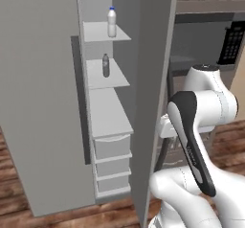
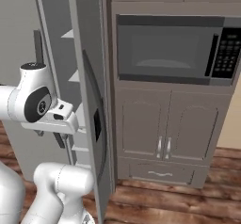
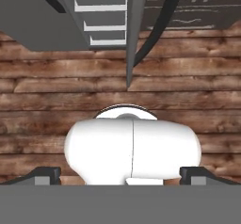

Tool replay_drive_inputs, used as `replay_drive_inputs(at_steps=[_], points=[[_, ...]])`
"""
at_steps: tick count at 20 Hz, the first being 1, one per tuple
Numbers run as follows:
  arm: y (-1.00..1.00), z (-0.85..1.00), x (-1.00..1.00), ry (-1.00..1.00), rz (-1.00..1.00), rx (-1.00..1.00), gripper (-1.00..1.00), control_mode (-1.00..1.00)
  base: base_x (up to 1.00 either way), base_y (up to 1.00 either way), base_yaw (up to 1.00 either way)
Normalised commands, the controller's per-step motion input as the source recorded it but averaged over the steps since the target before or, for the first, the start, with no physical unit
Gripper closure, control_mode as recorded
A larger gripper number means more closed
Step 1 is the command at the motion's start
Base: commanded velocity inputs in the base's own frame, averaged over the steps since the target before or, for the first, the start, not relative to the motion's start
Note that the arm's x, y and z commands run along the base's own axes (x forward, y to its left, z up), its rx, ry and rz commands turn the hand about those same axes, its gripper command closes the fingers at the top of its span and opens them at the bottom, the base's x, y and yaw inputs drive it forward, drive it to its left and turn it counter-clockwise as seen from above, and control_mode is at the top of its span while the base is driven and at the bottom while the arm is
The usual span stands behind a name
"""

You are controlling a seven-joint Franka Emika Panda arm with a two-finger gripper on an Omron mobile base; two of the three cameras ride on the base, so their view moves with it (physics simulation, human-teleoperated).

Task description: Take the bottled waters from the counter and place them in the freezer to freeze. Close the freezer door after placing the bottles.

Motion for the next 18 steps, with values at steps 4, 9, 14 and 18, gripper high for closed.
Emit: replay_drive_inputs(at_steps=[4, 9, 14, 18], points=[[0.00, 0.00, 0.00, 0.00, 0.00, 0.00, -1.00, 1.00, 0.00, -0.31, 0.05], [0.00, 0.00, 0.00, 0.00, 0.00, 0.00, -1.00, 1.00, 0.00, -0.16, 0.01], [0.00, 0.00, 0.00, 0.00, 0.00, 0.00, -1.00, 1.00, 0.00, 0.00, 0.00], [0.00, 0.00, 0.00, 0.00, 0.00, 0.00, -1.00, 1.00, 0.03, 0.00, 0.00]])
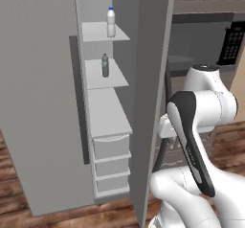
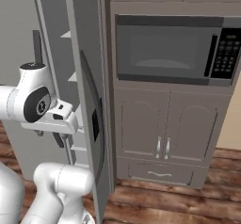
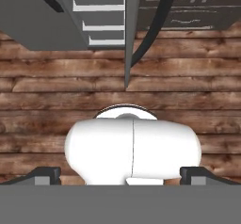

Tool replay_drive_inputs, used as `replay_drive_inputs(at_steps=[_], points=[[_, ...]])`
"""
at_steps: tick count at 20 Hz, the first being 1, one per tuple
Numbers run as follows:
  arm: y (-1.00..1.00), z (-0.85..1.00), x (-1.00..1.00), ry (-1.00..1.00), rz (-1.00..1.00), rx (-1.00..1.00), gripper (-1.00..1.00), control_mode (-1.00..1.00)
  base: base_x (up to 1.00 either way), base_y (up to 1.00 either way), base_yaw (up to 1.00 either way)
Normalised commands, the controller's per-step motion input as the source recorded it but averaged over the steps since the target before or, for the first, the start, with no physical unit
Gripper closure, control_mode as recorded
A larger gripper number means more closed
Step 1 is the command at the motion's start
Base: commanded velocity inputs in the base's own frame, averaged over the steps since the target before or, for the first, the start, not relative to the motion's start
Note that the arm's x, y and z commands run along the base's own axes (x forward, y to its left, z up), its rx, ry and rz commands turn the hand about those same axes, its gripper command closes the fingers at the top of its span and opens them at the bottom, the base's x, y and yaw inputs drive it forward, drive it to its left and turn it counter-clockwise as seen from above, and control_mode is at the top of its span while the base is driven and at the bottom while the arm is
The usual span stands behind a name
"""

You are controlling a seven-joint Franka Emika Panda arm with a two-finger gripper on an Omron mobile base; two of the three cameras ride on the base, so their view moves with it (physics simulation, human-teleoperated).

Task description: Take the bottled waters from the counter and place them in the freezer to freeze. Close the freezer door after placing the bottles.

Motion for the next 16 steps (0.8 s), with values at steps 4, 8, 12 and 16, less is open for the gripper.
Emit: replay_drive_inputs(at_steps=[4, 8, 12, 16], points=[[0.00, 0.00, 0.00, 0.00, 0.00, 0.00, -1.00, 1.00, 0.20, 0.00, 0.00], [0.00, 0.00, 0.00, 0.00, 0.00, 0.00, -1.00, 1.00, 0.25, 0.00, 0.00], [0.00, 0.00, 0.00, 0.00, 0.00, 0.00, -1.00, 1.00, 0.24, 0.00, 0.00], [0.00, 0.00, 0.01, 0.00, 0.00, 0.00, -1.00, -1.00, 0.04, 0.00, 0.00]])
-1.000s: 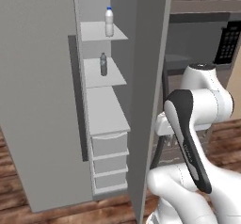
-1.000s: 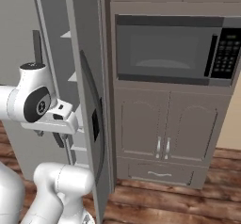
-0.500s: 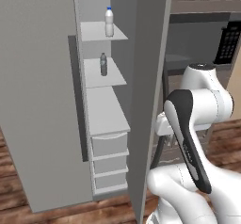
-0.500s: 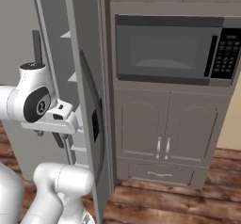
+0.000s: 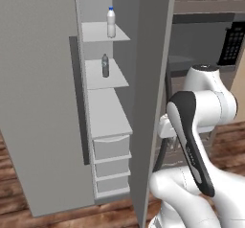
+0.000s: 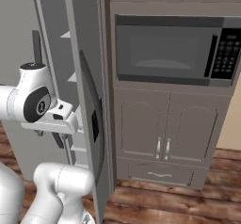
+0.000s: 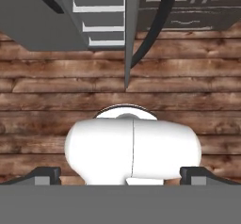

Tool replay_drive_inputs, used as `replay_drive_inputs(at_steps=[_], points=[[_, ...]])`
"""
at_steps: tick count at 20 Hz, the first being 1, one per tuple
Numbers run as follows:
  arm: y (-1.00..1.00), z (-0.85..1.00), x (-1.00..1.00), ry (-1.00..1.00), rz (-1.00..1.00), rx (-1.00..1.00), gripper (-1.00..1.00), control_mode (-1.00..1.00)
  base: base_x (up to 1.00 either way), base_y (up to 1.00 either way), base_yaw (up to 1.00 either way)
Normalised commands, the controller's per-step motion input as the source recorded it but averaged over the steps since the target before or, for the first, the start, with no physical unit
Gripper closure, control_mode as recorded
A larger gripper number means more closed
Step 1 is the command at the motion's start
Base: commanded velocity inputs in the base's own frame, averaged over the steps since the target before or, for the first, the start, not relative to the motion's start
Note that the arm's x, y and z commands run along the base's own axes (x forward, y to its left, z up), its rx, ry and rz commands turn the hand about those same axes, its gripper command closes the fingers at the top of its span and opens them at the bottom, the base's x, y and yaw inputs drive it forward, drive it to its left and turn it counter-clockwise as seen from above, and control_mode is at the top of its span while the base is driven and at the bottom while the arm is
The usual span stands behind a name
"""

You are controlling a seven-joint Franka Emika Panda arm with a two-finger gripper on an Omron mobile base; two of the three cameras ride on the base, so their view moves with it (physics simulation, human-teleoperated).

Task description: Take the bottled waters from the counter and place them in the freezer to freeze. Close the freezer door after placing the bottles.

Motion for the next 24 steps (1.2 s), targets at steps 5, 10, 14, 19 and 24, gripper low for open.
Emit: replay_drive_inputs(at_steps=[5, 10, 14, 19, 24], points=[[-0.07, 0.00, 0.05, 0.00, 0.02, 0.00, -1.00, -1.00, 0.00, 0.00, 0.00], [-0.51, 0.00, 0.62, 0.00, 0.08, 0.07, -1.00, -1.00, 0.00, 0.00, 0.00], [-0.57, 0.00, 0.59, -0.12, 0.15, 0.24, -1.00, -1.00, 0.00, 0.00, 0.00], [-0.45, 0.00, 0.67, -0.09, 0.13, 0.23, -1.00, -1.00, 0.00, 0.00, 0.00], [-0.40, 0.00, 0.56, -0.13, 0.14, 0.15, -1.00, -1.00, 0.00, 0.00, 0.00]])
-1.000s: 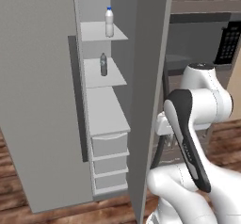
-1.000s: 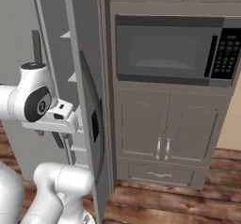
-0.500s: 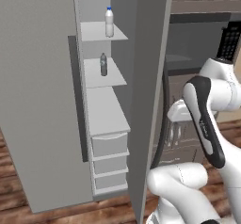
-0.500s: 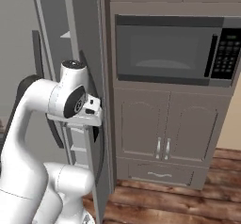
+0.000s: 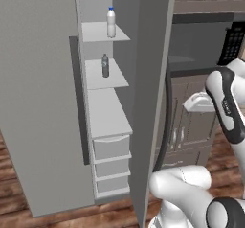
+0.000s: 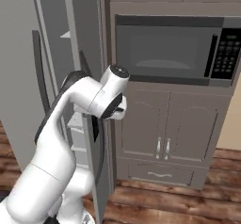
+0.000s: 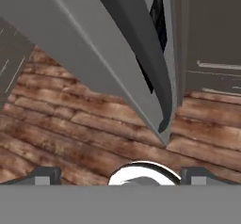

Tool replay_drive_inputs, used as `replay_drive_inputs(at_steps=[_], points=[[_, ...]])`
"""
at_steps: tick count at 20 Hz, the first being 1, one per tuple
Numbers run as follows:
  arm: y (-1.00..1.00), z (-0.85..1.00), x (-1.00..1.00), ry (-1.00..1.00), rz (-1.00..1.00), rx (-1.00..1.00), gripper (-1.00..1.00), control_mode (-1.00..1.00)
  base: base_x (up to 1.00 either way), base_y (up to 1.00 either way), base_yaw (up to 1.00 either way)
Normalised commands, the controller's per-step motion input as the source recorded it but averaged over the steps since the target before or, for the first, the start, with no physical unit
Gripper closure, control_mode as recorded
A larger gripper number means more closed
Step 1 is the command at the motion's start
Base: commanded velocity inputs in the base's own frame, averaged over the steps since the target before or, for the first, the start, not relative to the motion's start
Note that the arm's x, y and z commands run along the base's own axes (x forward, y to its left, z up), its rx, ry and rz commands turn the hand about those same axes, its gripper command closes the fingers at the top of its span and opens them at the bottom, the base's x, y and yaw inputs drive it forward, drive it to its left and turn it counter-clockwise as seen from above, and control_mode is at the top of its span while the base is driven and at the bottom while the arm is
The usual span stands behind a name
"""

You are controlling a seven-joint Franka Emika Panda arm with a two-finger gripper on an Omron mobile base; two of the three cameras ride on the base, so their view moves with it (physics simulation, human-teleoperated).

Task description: Take the bottled waters from the counter and place them in the freezer to freeze. Close the freezer door after placing the bottles.

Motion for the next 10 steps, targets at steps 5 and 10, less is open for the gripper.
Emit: replay_drive_inputs(at_steps=[5, 10], points=[[-0.21, -0.04, 0.51, -0.18, 0.18, 0.09, -1.00, -1.00, 0.00, 0.00, 0.00], [0.00, -0.18, 0.22, -0.28, 0.27, 0.07, -1.00, -1.00, 0.00, 0.00, 0.00]])
